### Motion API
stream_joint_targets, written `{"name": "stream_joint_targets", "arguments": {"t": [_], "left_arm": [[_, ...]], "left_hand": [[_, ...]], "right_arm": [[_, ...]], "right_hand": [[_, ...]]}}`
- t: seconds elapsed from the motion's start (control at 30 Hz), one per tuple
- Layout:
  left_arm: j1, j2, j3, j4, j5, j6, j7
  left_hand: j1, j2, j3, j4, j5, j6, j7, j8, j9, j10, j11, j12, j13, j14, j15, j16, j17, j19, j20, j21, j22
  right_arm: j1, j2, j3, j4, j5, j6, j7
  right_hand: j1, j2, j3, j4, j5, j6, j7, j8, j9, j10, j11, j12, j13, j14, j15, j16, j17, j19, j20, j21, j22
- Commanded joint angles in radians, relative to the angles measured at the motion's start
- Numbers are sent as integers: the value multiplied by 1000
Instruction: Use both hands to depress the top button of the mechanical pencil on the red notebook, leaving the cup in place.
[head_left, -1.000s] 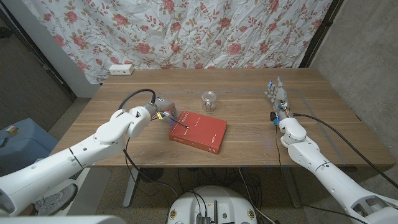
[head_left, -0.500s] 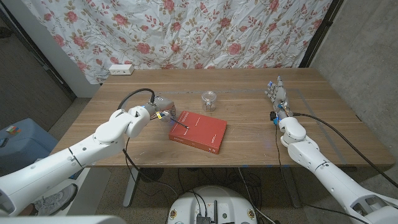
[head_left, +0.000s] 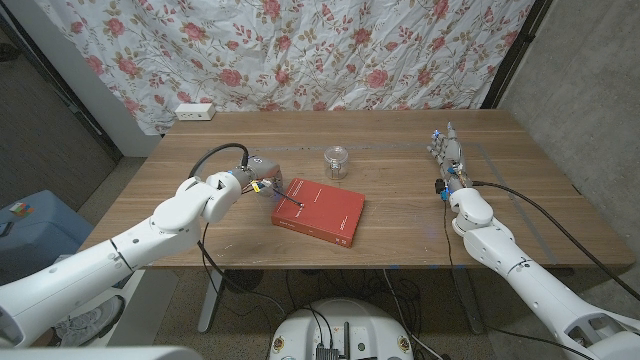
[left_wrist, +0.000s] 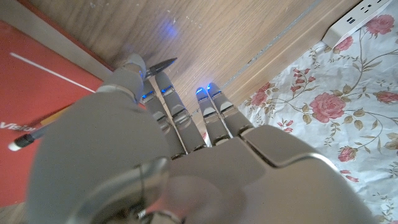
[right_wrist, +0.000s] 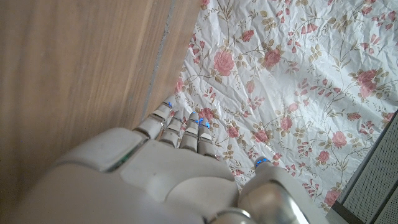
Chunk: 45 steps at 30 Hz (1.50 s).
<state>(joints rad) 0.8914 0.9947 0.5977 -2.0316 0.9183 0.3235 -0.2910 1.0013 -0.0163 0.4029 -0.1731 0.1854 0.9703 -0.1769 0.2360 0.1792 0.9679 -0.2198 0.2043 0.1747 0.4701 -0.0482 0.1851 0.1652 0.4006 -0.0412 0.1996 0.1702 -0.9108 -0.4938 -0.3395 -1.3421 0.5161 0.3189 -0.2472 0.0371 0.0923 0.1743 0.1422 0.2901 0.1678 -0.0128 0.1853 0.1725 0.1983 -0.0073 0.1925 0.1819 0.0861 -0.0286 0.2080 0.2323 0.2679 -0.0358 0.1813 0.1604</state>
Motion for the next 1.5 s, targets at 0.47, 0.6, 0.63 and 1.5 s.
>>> {"name": "stream_joint_targets", "arguments": {"t": [0.47,0.6,0.63,1.5], "left_arm": [[-4,-9,11,0,9,7,0],[-5,-9,12,1,8,6,0],[-5,-9,11,2,7,6,0],[13,-1,6,-9,14,19,17]], "left_hand": [[31,14,-3,-1,9,43,12,-2,4,48,-3,2,3,20,-170,1,4,13,-59,3,4],[37,18,-1,-2,10,43,12,-4,4,51,-3,1,3,22,-170,1,4,13,-60,3,4],[39,19,-1,-3,10,42,12,-5,4,52,-3,1,3,22,-170,1,4,13,-60,3,4],[70,45,-4,-1,9,98,29,4,11,125,-4,9,9,42,-168,1,4,28,-62,5,4]], "right_arm": [[-3,-1,4,4,1,8,1],[-6,-1,4,1,0,10,-2],[-7,-1,5,1,1,10,-2],[-18,-5,6,-19,-1,6,-5]], "right_hand": [[-4,30,10,2,8,13,2,5,2,9,3,-2,0,4,3,5,1,7,4,6,5],[-5,30,11,2,8,14,1,5,2,9,2,-3,0,4,3,5,1,7,4,6,5],[-5,30,11,2,8,14,1,5,2,9,3,-3,0,5,5,5,1,7,4,6,5],[-8,30,13,5,10,21,0,6,2,11,2,-3,0,8,6,7,0,10,7,6,6]]}}
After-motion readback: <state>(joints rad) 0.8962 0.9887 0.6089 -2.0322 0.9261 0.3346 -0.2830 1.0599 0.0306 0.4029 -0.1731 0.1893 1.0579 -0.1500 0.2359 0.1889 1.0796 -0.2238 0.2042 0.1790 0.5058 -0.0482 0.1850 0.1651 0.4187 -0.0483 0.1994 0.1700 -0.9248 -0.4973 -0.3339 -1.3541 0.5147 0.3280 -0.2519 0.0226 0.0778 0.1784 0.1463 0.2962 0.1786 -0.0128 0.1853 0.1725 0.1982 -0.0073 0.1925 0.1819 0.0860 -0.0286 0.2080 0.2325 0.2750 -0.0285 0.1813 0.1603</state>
